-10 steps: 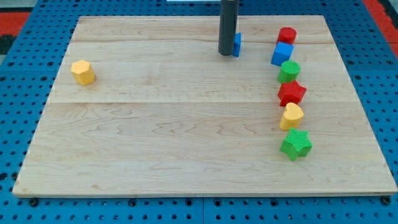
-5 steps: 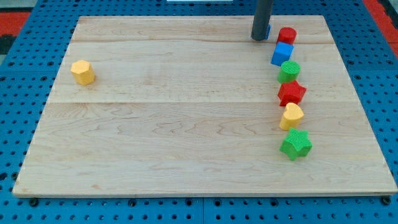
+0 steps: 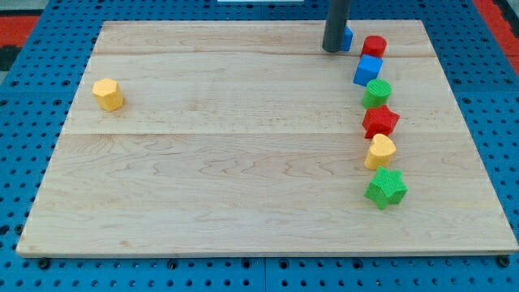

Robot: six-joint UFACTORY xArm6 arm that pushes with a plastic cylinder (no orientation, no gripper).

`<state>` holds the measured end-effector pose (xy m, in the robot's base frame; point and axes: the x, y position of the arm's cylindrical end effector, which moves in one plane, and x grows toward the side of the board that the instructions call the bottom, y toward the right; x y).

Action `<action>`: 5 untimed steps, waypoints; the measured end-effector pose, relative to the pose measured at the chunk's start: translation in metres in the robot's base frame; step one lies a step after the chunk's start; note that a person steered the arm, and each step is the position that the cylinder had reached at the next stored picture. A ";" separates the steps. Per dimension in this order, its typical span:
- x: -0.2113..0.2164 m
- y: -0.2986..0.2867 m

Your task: Push the blue cube into the top of the red circle

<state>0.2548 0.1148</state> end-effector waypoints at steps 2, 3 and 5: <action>-0.017 0.013; -0.017 -0.004; -0.044 -0.026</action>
<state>0.2110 0.0891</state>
